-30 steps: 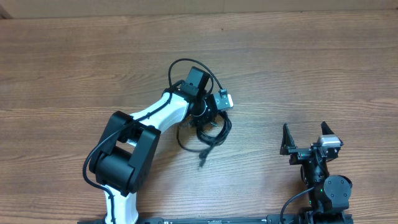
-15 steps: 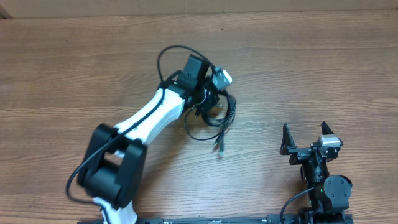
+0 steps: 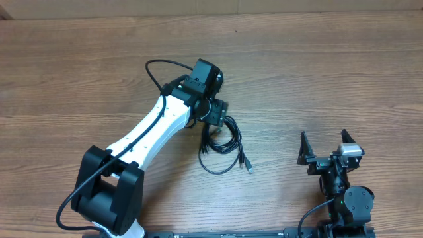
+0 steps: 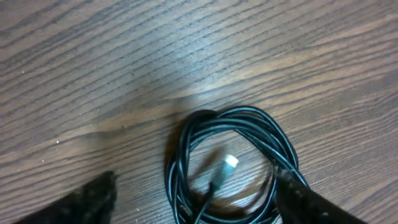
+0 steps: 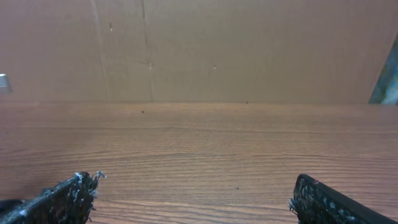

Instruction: Untangle cables

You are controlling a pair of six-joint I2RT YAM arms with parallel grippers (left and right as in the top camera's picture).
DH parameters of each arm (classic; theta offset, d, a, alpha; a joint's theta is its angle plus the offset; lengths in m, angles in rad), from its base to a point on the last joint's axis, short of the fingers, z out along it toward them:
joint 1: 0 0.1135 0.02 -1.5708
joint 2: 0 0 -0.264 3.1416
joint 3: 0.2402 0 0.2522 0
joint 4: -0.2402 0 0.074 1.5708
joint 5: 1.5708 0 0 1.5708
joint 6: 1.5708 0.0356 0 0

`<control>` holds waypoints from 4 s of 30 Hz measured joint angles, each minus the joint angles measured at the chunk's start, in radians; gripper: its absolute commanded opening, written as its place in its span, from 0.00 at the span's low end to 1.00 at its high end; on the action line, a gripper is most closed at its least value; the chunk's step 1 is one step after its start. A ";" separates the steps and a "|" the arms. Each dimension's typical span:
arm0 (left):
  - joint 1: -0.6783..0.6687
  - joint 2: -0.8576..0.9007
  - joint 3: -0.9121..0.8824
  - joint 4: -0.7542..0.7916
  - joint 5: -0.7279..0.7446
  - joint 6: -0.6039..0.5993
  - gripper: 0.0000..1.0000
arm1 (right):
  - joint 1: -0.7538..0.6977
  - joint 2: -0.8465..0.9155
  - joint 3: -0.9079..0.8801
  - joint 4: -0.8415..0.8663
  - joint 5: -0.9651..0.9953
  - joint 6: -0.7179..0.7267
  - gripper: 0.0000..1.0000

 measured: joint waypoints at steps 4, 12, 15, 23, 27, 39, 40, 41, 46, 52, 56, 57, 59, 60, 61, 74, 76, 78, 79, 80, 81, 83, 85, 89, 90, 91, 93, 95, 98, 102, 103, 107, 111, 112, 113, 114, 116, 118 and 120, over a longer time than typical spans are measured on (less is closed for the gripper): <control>0.000 0.000 0.000 0.010 -0.008 0.003 1.00 | 0.000 0.000 0.000 0.001 0.000 0.000 1.00; 0.000 0.000 0.000 0.017 -0.014 0.075 0.65 | 0.000 0.000 0.000 0.000 0.000 0.000 1.00; 0.000 0.000 0.000 0.016 -0.014 0.091 0.69 | 0.000 0.000 0.000 0.000 0.000 0.000 1.00; 0.000 0.000 0.000 -0.023 -0.015 0.103 0.66 | 0.000 0.000 0.000 0.000 0.000 0.000 1.00; 0.000 0.000 0.000 -0.043 -0.014 0.103 0.66 | 0.000 0.000 0.000 0.000 0.000 0.000 1.00; 0.000 0.000 0.000 -0.043 -0.014 0.102 0.66 | 0.000 0.000 0.000 0.000 0.000 0.000 1.00; 0.000 0.000 0.000 -0.043 -0.014 0.103 0.66 | 0.000 0.000 0.000 0.000 0.000 0.000 1.00; 0.000 0.000 0.000 -0.043 -0.014 0.103 0.65 | 0.000 0.000 0.000 0.000 0.000 0.000 1.00; 0.000 0.000 0.000 -0.043 -0.014 0.103 0.57 | 0.000 0.000 0.000 0.002 -0.026 0.014 1.00; 0.000 0.000 0.000 -0.043 -0.014 0.106 0.40 | 0.000 0.000 0.000 0.008 -0.083 0.391 1.00; 0.000 0.000 0.000 -0.043 -0.014 0.106 0.41 | 0.000 0.000 0.000 0.010 -0.096 0.650 1.00; 0.000 0.000 0.000 -0.043 -0.014 0.106 0.41 | 0.000 0.000 0.000 0.011 -0.103 0.689 1.00; 0.000 0.000 0.000 -0.043 -0.014 0.106 0.47 | 0.000 0.000 0.000 0.011 -0.117 0.742 1.00; 0.000 0.000 0.000 -0.042 -0.014 0.105 0.48 | 0.000 0.000 0.000 0.012 -0.126 0.757 1.00; 0.000 0.000 0.000 -0.042 -0.014 0.106 0.47 | 0.000 0.000 0.000 0.013 -0.140 0.764 0.99; 0.000 0.000 0.000 -0.036 -0.014 0.106 0.45 | 0.000 0.136 0.203 -0.273 -0.206 0.763 1.00; 0.000 0.000 0.000 -0.035 -0.014 0.106 0.46 | 0.000 0.198 0.262 -0.332 -0.209 0.762 1.00; 0.000 0.000 0.000 -0.035 -0.014 0.106 0.47 | 0.000 0.284 0.333 -0.402 -0.211 0.761 1.00; 0.000 0.000 0.000 -0.036 -0.014 0.106 0.47 | 0.000 0.327 0.367 -0.428 -0.212 0.761 0.99; 0.000 0.000 0.000 -0.035 -0.014 0.106 0.47 | 0.000 0.373 0.405 -0.454 -0.215 0.758 0.99; 0.000 0.000 0.000 -0.035 -0.014 0.106 0.47 | 0.000 0.428 0.451 -0.491 -0.227 0.744 1.00; 0.000 0.000 0.000 -0.035 -0.015 0.106 0.47 | 0.000 0.526 0.532 -0.534 -0.260 0.715 1.00; 0.000 0.000 0.000 -0.035 -0.014 0.106 0.50 | 0.000 0.636 0.621 -0.567 -0.330 0.663 1.00; 0.000 0.000 0.000 -0.035 -0.016 0.106 0.54 | 0.000 0.788 0.720 -0.555 -0.499 0.597 1.00; 0.000 0.000 0.000 -0.035 -0.020 0.106 0.54 | 0.000 0.814 0.727 -0.545 -0.537 0.588 1.00; 0.000 0.000 0.000 -0.035 -0.024 0.106 0.55 | 0.000 0.843 0.730 -0.533 -0.572 0.581 1.00; 0.000 0.000 0.000 -0.035 -0.041 0.106 0.61 | 0.000 0.903 0.730 -0.523 -0.632 0.571 1.00; 0.002 0.000 0.000 -0.035 -0.049 0.103 0.64 | 0.000 0.957 0.730 -0.494 -0.665 0.548 1.00; 0.014 0.000 0.000 -0.031 -0.057 0.088 0.71 | 0.020 1.039 0.730 -0.470 -0.684 0.493 0.99; 0.063 0.000 0.000 -0.024 -0.060 0.024 0.79 | 0.123 1.145 0.730 -0.444 -0.628 0.444 1.00; 0.080 0.000 0.000 -0.024 -0.060 0.009 0.80 | 0.160 1.170 0.730 -0.434 -0.593 0.436 1.00; 0.154 0.000 0.000 -0.023 -0.060 -0.037 0.94 | 0.304 1.273 0.730 -0.380 -0.451 0.402 0.95; 0.204 0.000 0.000 -0.023 -0.063 -0.055 0.96 | 0.424 1.384 0.730 -0.330 -0.303 0.367 0.77; 0.211 0.000 0.000 -0.022 -0.063 -0.057 0.96 | 0.458 1.433 0.730 -0.323 -0.246 0.358 0.74; 0.212 0.000 0.000 -0.021 -0.063 -0.057 0.98 | 0.476 1.471 0.730 -0.317 -0.208 0.359 0.69; 0.211 0.000 0.000 -0.021 -0.063 -0.058 1.00 | 0.491 1.514 0.730 -0.303 -0.179 0.351 0.64; 0.211 0.000 0.000 -0.021 -0.063 -0.059 0.99 | 0.499 1.554 0.730 -0.286 -0.163 0.348 0.50; 0.211 0.000 0.000 -0.021 -0.063 -0.060 0.99 | 0.505 1.579 0.730 -0.273 -0.157 0.350 0.43; 0.211 0.000 0.000 -0.021 -0.063 -0.060 1.00 | 0.509 1.583 0.730 -0.259 -0.160 0.347 0.41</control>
